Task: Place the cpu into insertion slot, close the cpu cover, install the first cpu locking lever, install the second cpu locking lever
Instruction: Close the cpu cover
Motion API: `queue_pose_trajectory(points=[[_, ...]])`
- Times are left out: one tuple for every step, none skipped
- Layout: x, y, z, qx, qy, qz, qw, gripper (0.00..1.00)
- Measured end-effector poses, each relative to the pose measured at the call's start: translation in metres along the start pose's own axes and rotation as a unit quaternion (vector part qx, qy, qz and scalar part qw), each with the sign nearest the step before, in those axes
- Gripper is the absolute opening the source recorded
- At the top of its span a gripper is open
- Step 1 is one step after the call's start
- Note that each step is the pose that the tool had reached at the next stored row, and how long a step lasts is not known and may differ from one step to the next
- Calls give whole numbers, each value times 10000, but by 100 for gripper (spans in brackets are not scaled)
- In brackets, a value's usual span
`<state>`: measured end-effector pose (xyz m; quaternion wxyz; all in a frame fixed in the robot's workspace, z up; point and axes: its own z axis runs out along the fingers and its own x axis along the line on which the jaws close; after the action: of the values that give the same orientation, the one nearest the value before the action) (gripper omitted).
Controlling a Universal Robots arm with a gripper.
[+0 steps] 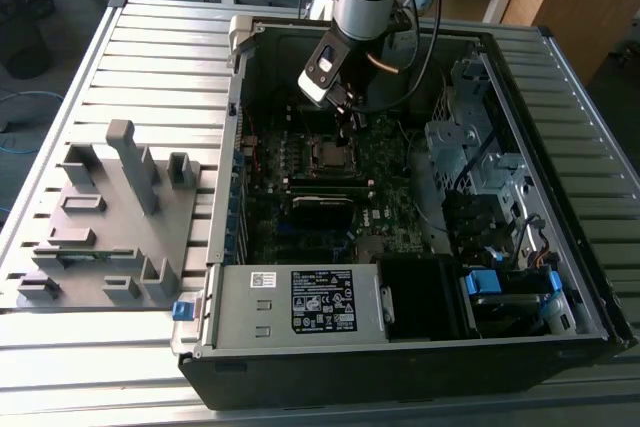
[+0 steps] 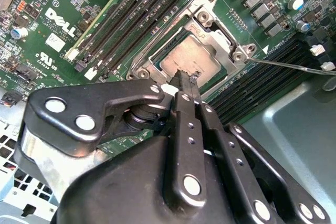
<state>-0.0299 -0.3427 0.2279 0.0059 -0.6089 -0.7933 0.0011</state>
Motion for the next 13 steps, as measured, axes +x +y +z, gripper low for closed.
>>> queue_pose_trajectory(points=[[0,0,0,0,0,0,10000,10],[0,0,0,0,0,0,10000,10],[0,0,0,0,0,0,10000,10],[0,0,0,0,0,-6,10000,10],[0,0,0,0,0,-22,10000,10],[0,0,0,0,0,-50,10000,10],[0,0,0,1,0,-85,10000,10],[0,0,0,1,-1,-125,9999,10],[0,0,0,1,-1,-169,9999,10],[0,0,0,2,-2,-218,9998,10],[0,0,0,2,-2,-268,9996,10],[0,0,0,3,-3,-325,9995,10],[0,0,0,3,-3,-380,9993,10]])
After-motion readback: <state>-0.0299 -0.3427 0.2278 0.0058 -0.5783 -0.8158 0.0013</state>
